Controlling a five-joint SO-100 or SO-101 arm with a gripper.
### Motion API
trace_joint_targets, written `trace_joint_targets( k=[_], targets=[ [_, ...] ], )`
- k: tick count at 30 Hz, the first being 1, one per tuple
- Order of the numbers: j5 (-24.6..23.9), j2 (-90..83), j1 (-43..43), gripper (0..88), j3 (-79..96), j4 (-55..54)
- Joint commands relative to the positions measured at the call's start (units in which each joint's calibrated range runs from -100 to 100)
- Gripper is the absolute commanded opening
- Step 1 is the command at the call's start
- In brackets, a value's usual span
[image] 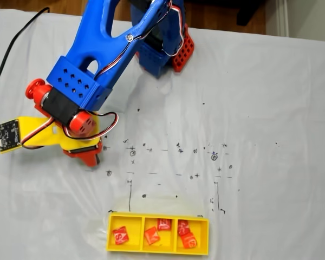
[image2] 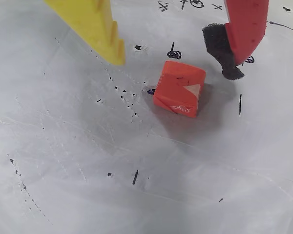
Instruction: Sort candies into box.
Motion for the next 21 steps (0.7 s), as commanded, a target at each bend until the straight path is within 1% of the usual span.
trace_joint_targets(
  k=[1,5,11,16,21],
  targets=[
    [-0.2,0.4,0.5,28.1,-4.7,-1.0],
    [-0.7,2.3,0.3,29.4,-6.3,-1.8],
    [-1.5,5.7,-0.4,28.8,-8.7,-3.2],
    [-1.5,7.3,-0.5,24.9,-9.1,-2.7],
    [-1.8,7.4,-0.5,24.2,-8.5,-1.8]
  ],
)
